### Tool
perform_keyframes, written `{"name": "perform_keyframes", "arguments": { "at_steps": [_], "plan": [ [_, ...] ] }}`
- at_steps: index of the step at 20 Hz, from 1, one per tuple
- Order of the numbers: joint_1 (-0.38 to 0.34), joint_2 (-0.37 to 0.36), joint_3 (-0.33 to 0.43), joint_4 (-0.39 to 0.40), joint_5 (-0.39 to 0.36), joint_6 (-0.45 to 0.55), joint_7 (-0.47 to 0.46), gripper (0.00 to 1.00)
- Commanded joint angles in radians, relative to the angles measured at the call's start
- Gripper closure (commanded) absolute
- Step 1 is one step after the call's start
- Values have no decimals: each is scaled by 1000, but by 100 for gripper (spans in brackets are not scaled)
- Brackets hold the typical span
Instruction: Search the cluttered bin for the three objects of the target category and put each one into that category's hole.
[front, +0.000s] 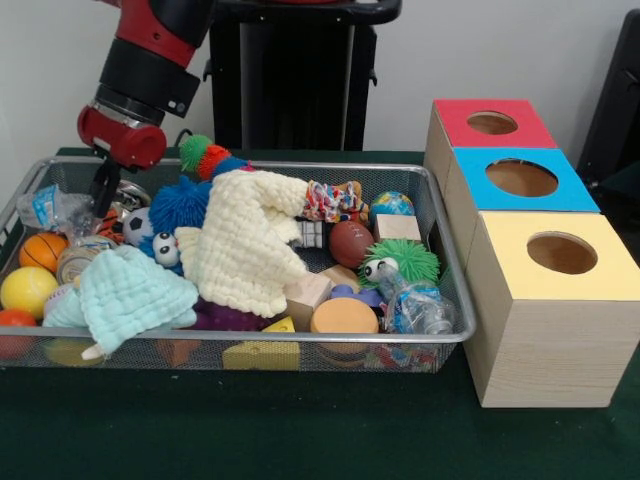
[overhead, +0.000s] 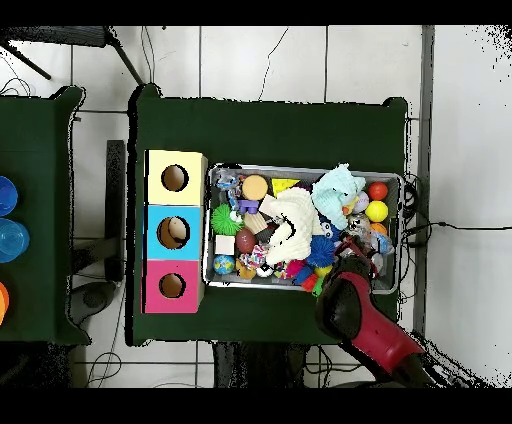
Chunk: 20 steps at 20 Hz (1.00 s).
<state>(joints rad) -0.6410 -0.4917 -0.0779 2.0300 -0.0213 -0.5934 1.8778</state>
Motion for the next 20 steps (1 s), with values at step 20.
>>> {"name": "perform_keyframes", "arguments": {
  "at_steps": [20],
  "plan": [
    [306,-308,-56,93,226,441,186,100]
  ]
}}
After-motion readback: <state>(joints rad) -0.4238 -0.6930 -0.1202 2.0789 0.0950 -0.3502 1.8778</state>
